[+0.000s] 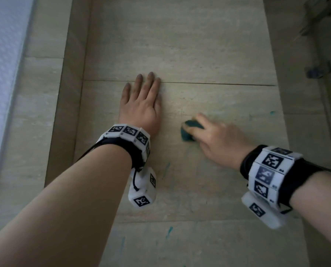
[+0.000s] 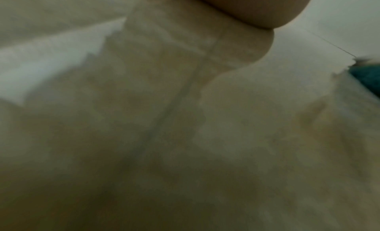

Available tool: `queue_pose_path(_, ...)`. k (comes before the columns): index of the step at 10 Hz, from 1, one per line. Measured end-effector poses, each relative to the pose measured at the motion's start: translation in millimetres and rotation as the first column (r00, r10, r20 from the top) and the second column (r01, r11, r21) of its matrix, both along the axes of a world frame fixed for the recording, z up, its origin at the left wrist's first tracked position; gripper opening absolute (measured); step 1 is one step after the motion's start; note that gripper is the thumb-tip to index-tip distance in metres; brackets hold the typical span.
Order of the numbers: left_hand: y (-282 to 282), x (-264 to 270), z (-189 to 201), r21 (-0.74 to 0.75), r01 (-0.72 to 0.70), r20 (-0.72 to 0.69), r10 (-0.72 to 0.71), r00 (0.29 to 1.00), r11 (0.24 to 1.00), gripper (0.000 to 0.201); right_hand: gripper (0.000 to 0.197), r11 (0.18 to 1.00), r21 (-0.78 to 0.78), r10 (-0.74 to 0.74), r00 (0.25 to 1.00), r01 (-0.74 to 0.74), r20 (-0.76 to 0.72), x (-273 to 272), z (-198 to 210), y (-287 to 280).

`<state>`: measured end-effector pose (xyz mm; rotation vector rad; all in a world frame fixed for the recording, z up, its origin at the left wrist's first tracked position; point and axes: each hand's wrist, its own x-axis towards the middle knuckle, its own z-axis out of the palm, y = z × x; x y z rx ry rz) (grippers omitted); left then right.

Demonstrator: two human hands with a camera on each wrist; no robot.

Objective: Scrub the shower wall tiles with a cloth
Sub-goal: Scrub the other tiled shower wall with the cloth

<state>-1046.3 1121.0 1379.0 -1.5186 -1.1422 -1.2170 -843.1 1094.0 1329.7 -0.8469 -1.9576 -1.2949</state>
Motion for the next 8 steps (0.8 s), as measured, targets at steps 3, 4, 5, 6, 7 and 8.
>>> queue_pose_path(3, 1.1, -1.0, 0.9, -0.002, -0.004, -0.004, 0.004, 1.000, 1.000, 0.051, 0.028, 1.000, 0.028, -0.001, 0.948, 0.010, -0.320, -18.2, 2.9, 1.6)
queue_pose_path(4, 1.5, -1.6, 0.7, -0.002, -0.007, -0.006, 0.007, 1.000, 1.000, 0.051, 0.047, 0.999, 0.007, 0.054, 0.998, -0.054, 0.014, -22.5, -32.5, -0.5)
queue_pose_path(5, 0.1, -0.3, -0.3, 0.000, -0.003, 0.001, 0.003, 1.000, 1.000, 0.051, 0.045, 1.000, 0.010, -0.010, 0.999, 0.009, 0.034, -0.1, -19.5, -0.1)
queue_pose_path(6, -0.7, 0.4, -0.1, -0.011, -0.008, -0.001, 0.008, 1.000, 1.000, 0.051, 0.028, 0.997, 0.028, -0.056, 0.898, 0.076, -0.437, 28.0, 15.6, 1.3)
queue_pose_path(7, -0.8, -0.2, 0.4, -0.004, -0.004, -0.003, 0.004, 1.000, 1.000, 0.051, 0.026, 0.994, 0.036, -0.056, 0.763, 0.103, -0.645, 33.4, 25.9, 0.7)
queue_pose_path(8, 0.1, -1.0, 0.7, -0.007, -0.007, -0.003, 0.007, 1.000, 1.000, 0.051, 0.022, 0.997, 0.048, -0.034, 0.873, 0.066, -0.487, 4.2, 3.1, -0.2)
